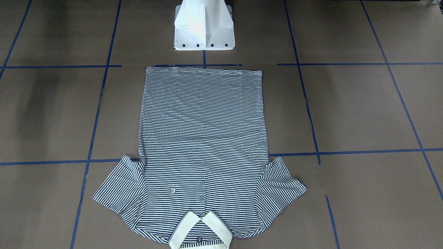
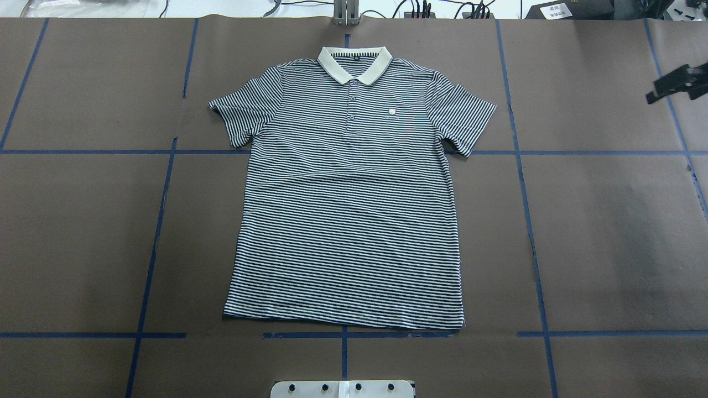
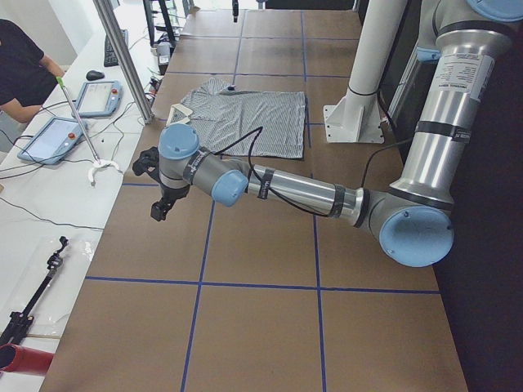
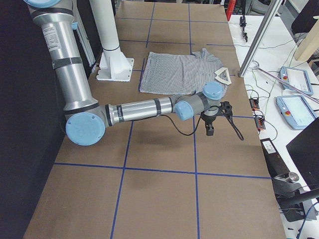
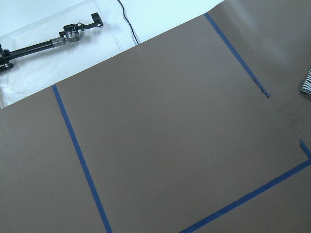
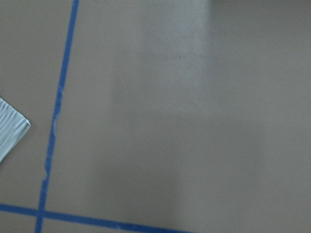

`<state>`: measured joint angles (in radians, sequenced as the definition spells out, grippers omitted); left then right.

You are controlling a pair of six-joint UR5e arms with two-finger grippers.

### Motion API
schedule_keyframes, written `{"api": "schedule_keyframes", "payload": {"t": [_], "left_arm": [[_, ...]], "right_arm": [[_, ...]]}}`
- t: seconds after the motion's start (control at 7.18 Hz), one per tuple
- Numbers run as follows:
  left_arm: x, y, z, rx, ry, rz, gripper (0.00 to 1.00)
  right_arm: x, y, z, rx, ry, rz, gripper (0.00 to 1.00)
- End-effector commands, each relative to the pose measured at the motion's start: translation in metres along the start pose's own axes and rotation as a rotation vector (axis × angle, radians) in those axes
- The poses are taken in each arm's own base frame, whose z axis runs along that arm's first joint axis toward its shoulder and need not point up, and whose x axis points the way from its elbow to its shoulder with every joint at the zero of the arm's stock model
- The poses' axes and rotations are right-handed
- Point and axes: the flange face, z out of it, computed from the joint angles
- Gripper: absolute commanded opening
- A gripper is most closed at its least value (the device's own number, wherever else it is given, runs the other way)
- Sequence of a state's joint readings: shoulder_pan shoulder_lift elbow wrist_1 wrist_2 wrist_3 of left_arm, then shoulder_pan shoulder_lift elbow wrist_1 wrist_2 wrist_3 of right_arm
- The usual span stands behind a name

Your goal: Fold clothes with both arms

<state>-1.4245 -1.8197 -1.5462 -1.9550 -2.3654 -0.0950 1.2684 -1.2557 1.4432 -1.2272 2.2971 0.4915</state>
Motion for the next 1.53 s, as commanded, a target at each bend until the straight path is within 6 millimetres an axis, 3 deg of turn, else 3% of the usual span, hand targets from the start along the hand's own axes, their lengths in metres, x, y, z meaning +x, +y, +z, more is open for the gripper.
{"api": "schedule_keyframes", "payload": {"t": [0.0, 0.14, 0.42, 0.56, 0.84, 1.39], "left_arm": [[0.025, -0.03, 0.042, -0.027, 0.038, -0.012, 1.0], [0.049, -0.052, 0.06, -0.021, 0.025, 0.014, 1.0], [0.06, -0.062, 0.061, -0.002, 0.0, -0.004, 1.0], [0.072, -0.078, 0.056, 0.016, 0.007, -0.065, 1.0], [0.086, -0.084, 0.058, 0.02, 0.021, -0.101, 1.0], [0.086, -0.085, 0.055, 0.023, 0.022, -0.102, 1.0]], "right_arm": [[-0.106, -0.058, 0.035, 0.026, -0.036, -0.002, 1.0], [-0.15, -0.069, 0.047, 0.035, -0.032, 0.002, 1.0], [-0.172, -0.077, 0.097, 0.054, -0.021, -0.03, 1.0], [-0.187, -0.076, 0.129, 0.059, 0.007, -0.005, 1.0], [-0.205, -0.054, 0.162, 0.028, 0.037, 0.018, 1.0], [-0.205, -0.047, 0.182, 0.013, 0.071, 0.017, 0.89]]}}
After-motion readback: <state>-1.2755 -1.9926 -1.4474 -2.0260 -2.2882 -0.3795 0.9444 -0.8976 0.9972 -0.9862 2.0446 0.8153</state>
